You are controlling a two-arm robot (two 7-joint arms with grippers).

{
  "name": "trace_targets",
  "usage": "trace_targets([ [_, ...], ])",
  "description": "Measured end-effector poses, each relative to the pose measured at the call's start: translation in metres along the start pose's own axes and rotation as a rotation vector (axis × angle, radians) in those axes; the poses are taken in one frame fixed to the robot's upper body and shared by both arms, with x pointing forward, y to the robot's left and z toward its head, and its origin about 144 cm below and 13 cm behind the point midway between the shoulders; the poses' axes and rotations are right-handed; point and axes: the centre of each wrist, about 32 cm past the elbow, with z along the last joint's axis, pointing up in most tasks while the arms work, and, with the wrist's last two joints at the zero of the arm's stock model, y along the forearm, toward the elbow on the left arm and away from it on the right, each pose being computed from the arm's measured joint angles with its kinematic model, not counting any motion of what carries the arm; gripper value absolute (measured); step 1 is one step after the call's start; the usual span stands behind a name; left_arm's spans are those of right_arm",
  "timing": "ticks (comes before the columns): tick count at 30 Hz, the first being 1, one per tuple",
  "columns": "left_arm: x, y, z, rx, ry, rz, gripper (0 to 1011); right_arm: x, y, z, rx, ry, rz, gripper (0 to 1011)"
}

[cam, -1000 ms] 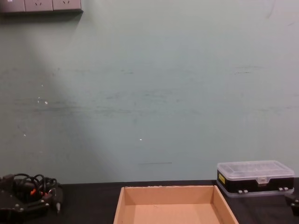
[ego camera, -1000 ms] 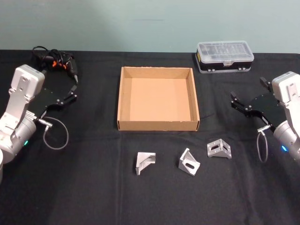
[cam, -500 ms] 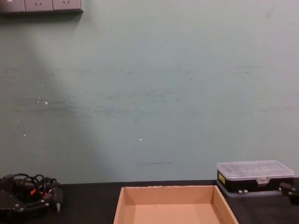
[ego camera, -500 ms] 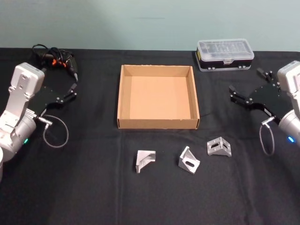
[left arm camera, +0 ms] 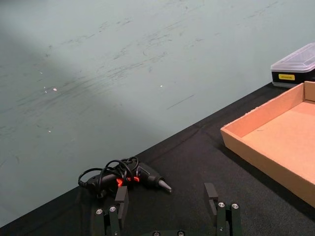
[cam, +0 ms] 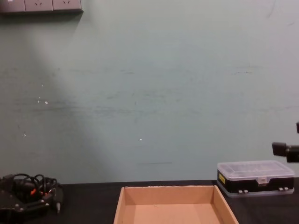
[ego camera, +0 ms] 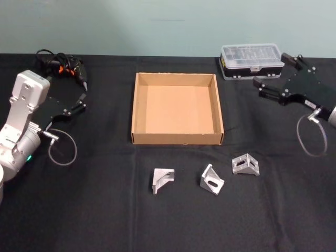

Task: Use one hand to pick up the angle iron from the table and place it into the box.

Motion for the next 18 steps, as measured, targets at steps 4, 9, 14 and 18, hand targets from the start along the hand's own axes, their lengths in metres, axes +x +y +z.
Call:
trace_targets([
  [4,0.0,0.0,0.0,0.0,0.0,0.0,1000,0.012,0.0,0.014,-0.005,0.031,0.105,1004],
  [9,0.0,0.0,0.0,0.0,0.0,0.0,1000,0.02,0.004,0.021,-0.064,0.053,0.235,1004],
  [14,0.0,0.0,0.0,0.0,0.0,0.0,1000,0.024,0.009,0.017,-0.144,0.085,0.334,1004],
  [18,0.0,0.0,0.0,0.0,0.0,0.0,1000,0.026,0.013,0.012,-0.212,0.099,0.397,1004],
])
